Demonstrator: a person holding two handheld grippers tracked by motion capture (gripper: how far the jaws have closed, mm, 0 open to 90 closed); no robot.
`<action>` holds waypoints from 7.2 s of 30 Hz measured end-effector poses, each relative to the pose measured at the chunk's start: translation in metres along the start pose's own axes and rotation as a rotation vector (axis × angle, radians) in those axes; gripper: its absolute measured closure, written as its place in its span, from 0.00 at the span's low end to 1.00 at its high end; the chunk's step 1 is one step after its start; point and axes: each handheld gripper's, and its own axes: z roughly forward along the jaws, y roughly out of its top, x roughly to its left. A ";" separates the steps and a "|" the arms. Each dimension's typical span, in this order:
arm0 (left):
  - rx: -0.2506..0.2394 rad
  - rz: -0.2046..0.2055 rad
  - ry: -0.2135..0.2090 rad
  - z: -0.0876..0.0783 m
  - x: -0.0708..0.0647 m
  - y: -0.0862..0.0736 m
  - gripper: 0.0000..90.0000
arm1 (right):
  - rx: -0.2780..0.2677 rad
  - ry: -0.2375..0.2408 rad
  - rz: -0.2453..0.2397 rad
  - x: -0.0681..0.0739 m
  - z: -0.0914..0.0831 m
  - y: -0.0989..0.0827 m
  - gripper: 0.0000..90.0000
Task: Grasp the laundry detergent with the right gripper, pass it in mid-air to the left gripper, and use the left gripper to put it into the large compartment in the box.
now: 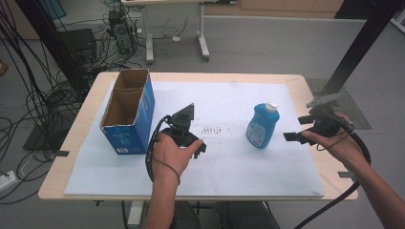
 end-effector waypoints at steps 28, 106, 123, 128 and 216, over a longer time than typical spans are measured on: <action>-0.014 0.008 -0.001 -0.001 0.003 0.002 0.07 | -0.162 -0.067 -0.012 0.016 0.061 -0.017 0.04; -0.021 0.020 -0.008 0.005 0.004 0.007 0.07 | -0.431 -0.070 -0.035 0.011 0.120 -0.032 0.02; -0.020 0.024 -0.006 0.004 0.003 0.008 0.07 | -0.446 -0.066 -0.048 0.013 0.120 -0.031 0.01; -0.022 0.028 -0.007 0.004 0.002 0.008 0.07 | -0.451 -0.069 -0.048 0.013 0.119 -0.031 0.01; -0.041 0.026 -0.016 0.000 0.004 0.007 0.07 | -0.453 -0.120 -0.077 0.017 0.121 -0.033 0.18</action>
